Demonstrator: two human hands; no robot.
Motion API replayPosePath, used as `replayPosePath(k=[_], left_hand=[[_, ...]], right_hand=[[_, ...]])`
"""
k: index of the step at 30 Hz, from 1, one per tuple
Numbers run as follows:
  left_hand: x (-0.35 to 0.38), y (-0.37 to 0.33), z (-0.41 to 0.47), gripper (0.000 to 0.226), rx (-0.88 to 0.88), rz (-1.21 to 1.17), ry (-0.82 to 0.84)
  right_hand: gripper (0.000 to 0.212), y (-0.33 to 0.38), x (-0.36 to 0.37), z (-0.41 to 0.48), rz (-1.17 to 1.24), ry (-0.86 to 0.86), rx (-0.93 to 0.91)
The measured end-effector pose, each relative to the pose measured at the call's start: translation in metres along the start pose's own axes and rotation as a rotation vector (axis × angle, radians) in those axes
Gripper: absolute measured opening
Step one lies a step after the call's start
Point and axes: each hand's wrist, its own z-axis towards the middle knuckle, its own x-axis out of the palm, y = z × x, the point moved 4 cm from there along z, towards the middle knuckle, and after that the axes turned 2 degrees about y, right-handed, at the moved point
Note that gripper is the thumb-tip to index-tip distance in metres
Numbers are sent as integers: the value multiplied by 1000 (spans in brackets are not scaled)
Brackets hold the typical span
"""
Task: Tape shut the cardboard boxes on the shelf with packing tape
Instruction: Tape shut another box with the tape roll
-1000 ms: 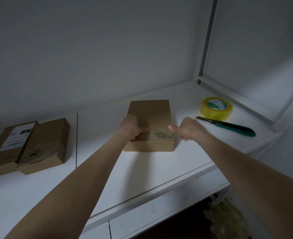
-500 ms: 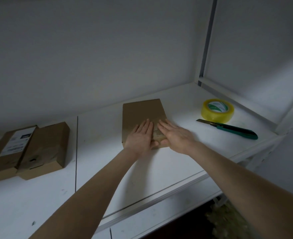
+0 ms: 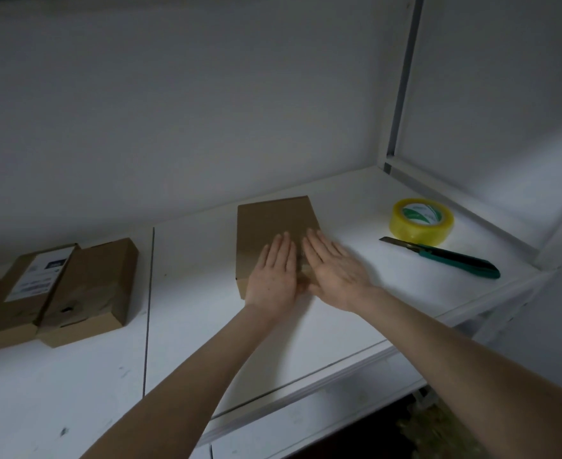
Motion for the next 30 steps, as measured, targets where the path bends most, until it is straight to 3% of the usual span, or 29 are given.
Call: replayPosePath(k=[5,16,30], left_hand=[[7,-3,2,57,1,-55,26],[1,-5,8,59,-55,-65,124],[5,1,3,57,-96,-28,105]], right_hand=[[59,7,5,3,-53,-43,-81],[61,6,6,6,-23,-41,-69],[64,-2,6,2,9,-80,-41]])
